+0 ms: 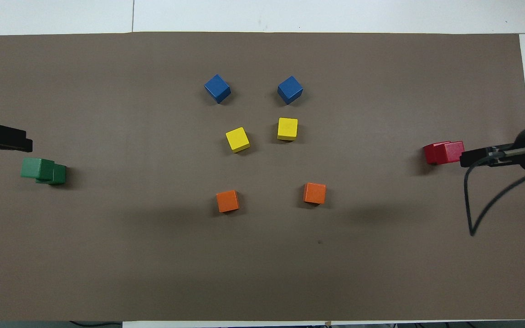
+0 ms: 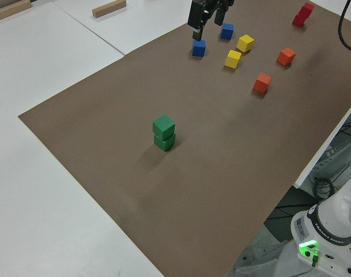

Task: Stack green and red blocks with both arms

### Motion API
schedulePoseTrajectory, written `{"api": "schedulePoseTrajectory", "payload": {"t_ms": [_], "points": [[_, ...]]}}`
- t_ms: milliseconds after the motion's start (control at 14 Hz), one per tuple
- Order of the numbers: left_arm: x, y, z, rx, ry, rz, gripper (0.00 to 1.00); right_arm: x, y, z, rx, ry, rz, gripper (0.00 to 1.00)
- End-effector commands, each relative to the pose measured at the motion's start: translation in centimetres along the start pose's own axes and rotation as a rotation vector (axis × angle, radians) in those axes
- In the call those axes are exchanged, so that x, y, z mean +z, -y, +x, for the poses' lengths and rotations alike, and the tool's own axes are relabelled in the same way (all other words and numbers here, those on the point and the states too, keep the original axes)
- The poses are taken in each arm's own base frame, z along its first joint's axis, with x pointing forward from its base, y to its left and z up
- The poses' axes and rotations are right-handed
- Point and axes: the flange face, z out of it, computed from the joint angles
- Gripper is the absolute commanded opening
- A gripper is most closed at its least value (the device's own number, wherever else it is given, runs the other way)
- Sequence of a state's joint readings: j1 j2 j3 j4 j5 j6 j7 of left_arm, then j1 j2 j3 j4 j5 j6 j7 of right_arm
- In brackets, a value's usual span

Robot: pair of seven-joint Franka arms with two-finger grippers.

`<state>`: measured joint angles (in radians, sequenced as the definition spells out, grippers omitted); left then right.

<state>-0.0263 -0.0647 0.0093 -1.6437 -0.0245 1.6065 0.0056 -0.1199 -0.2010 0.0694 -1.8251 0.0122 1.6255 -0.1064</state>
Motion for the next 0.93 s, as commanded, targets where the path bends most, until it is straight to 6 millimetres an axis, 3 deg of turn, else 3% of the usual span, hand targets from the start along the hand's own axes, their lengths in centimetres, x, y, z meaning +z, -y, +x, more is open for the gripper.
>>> {"api": "schedulePoseTrajectory", "payload": {"t_ms": [0,857], "points": [[-0.2,0.0,0.5,-0.004,-0.02,0.008,1.0,-1.3,-0.6,1.2,0.025,0.018,0.015,1.0],[-0.3,-0.1,0.4,-0.004,-0.014,0.01,1.0,-1.3,-0.3,3.4,0.017,0.018,0.019,1.0]]}}
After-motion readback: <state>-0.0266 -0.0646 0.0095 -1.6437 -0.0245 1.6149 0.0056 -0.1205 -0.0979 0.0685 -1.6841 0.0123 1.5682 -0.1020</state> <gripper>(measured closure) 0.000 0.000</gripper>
